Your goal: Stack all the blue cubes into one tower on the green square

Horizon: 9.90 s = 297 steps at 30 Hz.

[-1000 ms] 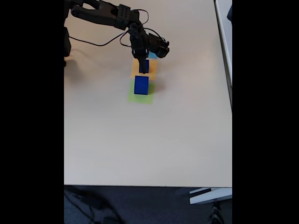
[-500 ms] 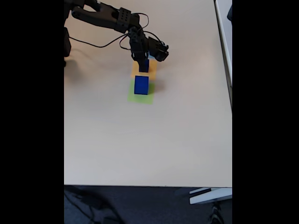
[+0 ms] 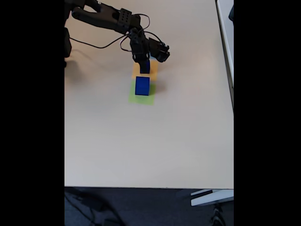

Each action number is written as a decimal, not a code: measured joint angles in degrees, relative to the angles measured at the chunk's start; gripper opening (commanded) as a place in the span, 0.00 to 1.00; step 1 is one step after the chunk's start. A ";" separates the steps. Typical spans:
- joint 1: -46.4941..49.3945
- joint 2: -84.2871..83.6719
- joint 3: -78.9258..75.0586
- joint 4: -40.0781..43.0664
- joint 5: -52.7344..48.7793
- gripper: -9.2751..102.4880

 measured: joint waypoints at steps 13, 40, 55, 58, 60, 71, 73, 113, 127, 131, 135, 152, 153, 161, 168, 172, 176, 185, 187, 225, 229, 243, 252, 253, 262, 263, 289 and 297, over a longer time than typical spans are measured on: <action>2.20 6.24 -10.02 12.74 -3.87 0.08; 10.46 8.79 -10.11 12.39 -7.47 0.08; 11.16 6.94 -10.11 10.28 -7.73 0.08; 11.78 6.68 -10.11 10.28 -8.61 0.08; 12.13 6.68 -10.11 10.28 -9.23 0.08; 12.66 6.68 -10.11 10.28 -11.78 0.08; 12.66 6.68 -10.11 10.28 -12.30 0.08; 13.62 3.69 -9.23 9.93 -13.71 0.08; 13.80 3.34 -9.93 9.93 -12.74 0.08; 13.89 3.34 -9.93 9.93 -12.57 0.08; 13.97 3.34 -10.02 9.93 -12.30 0.08; 14.94 2.72 -10.90 9.93 -12.30 0.08; 14.94 2.72 -10.90 9.93 -12.30 0.08; 14.94 2.72 -10.90 9.93 -11.95 0.08; 14.94 2.72 -10.90 9.93 -11.95 0.08; 14.59 2.72 -10.90 9.93 -11.95 0.08; 14.33 2.72 -10.90 9.93 -11.43 0.08; 14.15 2.72 -10.90 9.93 -11.43 0.08; 14.15 2.72 -10.90 9.93 -11.25 0.08; 13.62 3.25 -9.93 9.93 -10.20 0.08; 13.80 3.25 -9.93 9.93 -10.20 0.08; 14.06 3.25 -9.93 9.93 -10.37 0.08; 14.06 3.25 -9.93 9.93 -10.63 0.11; 14.06 3.25 -9.93 9.93 -10.63 0.12; 14.06 3.25 -9.93 9.93 -10.63 0.15; 14.06 3.25 -9.93 9.93 -10.63 0.16; 14.06 3.25 -9.84 9.93 -10.63 0.30; 14.06 3.25 -9.84 9.93 -10.63 0.32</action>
